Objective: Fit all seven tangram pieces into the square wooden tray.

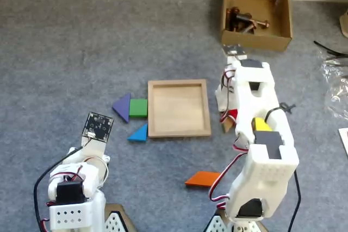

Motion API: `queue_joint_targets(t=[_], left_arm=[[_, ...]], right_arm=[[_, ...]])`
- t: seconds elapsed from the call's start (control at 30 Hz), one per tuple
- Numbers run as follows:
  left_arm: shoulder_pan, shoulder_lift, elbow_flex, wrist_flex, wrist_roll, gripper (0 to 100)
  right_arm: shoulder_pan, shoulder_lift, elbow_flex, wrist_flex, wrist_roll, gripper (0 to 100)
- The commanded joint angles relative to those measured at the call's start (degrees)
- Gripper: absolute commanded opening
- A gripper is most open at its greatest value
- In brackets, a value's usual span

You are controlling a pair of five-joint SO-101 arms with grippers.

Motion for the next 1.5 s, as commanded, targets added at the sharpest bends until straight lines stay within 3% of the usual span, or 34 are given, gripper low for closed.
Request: queue_joint_targets(t=[0.0, 0.37, 0.63, 0.97, 1.47], left_arm=[[-0.7, -0.4, 1.2, 0.4, 0.4, 1], [-0.7, -0.4, 1.2, 0.4, 0.4, 1], [-0.7, -0.4, 1.2, 0.4, 0.4, 1], [-0.7, -0.4, 1.2, 0.4, 0.4, 1], [-0.7, -0.4, 1.2, 0.4, 0.4, 1]], right_arm=[[1.1, 0.2, 0.7, 1.5, -0.1, 15.2], [2.9, -5.8, -3.2, 4.2, 0.0, 15.1], [2.5, -6.1, -3.2, 4.3, 0.1, 1.2], [2.5, -6.3, -4.6, 9.7, 0.0, 0.5], [-2.7, -6.2, -19.8, 18.9, 14.8, 0.5]])
